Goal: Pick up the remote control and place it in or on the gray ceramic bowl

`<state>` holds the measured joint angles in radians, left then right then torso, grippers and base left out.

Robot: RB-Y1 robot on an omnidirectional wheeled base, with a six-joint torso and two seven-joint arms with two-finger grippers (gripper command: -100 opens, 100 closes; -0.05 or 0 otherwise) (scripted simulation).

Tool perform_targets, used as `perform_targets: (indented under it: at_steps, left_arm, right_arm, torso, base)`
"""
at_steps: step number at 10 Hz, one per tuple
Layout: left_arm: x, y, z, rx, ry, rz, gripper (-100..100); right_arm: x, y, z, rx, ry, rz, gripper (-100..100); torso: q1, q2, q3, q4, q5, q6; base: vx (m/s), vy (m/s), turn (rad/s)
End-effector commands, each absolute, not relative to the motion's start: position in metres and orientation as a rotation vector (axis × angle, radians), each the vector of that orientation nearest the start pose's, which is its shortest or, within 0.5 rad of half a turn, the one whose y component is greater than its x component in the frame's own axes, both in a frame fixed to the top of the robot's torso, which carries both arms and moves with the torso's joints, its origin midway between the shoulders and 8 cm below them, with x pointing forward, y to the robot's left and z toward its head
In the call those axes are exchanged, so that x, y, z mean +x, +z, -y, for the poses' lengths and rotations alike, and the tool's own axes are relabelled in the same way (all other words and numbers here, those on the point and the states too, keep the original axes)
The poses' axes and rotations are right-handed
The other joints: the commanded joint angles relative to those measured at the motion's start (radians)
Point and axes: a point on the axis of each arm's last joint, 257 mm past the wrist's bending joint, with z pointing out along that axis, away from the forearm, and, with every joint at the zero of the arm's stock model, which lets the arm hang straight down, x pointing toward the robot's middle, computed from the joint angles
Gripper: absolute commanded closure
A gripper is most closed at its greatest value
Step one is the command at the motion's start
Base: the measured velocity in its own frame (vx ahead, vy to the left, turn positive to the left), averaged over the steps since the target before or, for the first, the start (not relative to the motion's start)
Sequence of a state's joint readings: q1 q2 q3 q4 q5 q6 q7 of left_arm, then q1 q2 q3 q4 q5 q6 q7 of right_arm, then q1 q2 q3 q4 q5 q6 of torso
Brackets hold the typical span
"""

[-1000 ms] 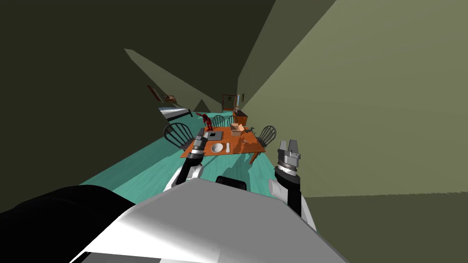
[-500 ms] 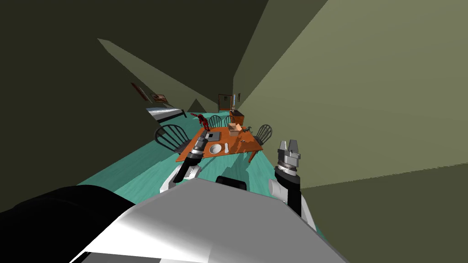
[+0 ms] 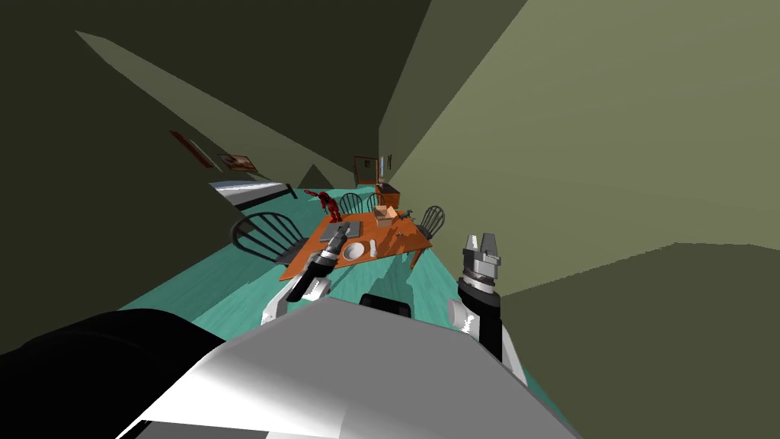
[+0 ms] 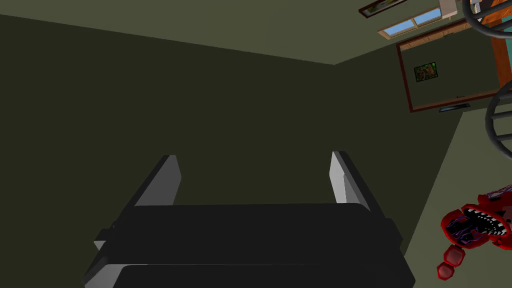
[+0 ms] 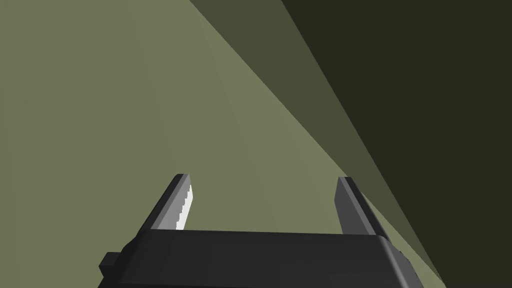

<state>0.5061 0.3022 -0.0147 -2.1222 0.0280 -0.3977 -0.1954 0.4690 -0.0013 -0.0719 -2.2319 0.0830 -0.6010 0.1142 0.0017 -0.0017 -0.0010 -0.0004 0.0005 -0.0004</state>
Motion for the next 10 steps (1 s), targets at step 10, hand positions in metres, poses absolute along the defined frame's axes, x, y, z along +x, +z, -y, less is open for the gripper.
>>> perform_targets:
  at_steps: [10]
  left_arm:
    - [0.386,-0.197,-0.304,-0.622,-0.961,-1.456,-100]
  right_arm:
    - [0.336,0.032,0.286,0.488,1.103,-0.629,0]
  torso:
    - [-0.003,-0.003,-0.002,-0.001,-0.001,0.001]
  base:
    - [0.035,-0.006,-0.2]
